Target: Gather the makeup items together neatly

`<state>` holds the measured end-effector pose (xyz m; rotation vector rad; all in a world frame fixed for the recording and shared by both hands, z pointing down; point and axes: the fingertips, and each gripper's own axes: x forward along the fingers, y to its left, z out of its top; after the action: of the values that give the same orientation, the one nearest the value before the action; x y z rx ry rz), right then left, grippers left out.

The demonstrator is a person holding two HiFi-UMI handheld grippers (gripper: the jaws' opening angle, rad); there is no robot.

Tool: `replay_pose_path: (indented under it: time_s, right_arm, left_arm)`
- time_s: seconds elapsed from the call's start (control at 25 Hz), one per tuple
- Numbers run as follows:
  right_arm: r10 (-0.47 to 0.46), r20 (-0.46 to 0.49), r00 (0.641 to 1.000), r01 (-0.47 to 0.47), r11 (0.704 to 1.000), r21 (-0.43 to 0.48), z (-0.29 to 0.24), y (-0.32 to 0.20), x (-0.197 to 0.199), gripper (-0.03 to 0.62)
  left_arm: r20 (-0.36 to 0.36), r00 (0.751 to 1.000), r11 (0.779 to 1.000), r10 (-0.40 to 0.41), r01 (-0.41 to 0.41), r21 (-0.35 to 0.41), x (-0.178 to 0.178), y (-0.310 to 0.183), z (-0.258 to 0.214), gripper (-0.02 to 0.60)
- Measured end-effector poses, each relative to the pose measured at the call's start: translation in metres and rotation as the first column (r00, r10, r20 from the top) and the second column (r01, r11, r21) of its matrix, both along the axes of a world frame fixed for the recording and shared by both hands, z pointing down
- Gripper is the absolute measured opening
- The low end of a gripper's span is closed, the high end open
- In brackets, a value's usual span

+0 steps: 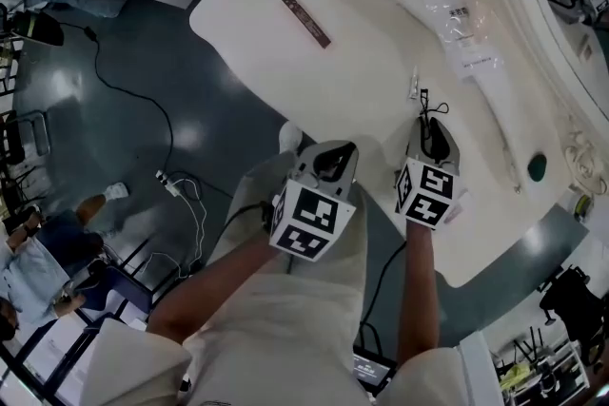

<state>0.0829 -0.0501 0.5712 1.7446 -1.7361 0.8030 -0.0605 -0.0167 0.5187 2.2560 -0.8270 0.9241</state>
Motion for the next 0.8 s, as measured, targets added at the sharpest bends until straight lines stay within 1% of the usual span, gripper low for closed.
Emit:
replay_pose_path:
  time_s: [0.16, 0.32, 0.44, 0.8]
  right_arm:
    - [-0.009, -0.023, 1.0, 0.009, 1.0, -0.002, 0.002, -0.002, 0.0, 0.066]
    - [-0.008, -0.026, 1.0, 0.008, 1.0, -0.003, 0.003, -0.002, -0.002, 0.057]
    - [-0.002, -0.02, 1.0, 0.002, 1.0, 0.003, 0.002, -0.002, -0.004, 0.035]
    - [-0.008, 0.008, 1.0, 0.008, 1.0, 0.015, -0.002, -0.002, -0.011, 0.014]
  left_arm:
    - [0.005, 1.0, 1.0, -0.01, 0.01, -0.003, -0.005, 0.0, 0.002, 0.005]
    - [0.011, 1.0, 1.0, -0.012, 0.012, -0.011, -0.006, 0.0, 0.004, 0.005]
    - [0.01, 1.0, 1.0, -0.006, 0.006, -0.014, -0.005, 0.002, 0.004, 0.005]
    - [0.01, 1.0, 1.0, 0.014, -0.014, -0.005, -0.003, 0.001, -0.001, 0.005]
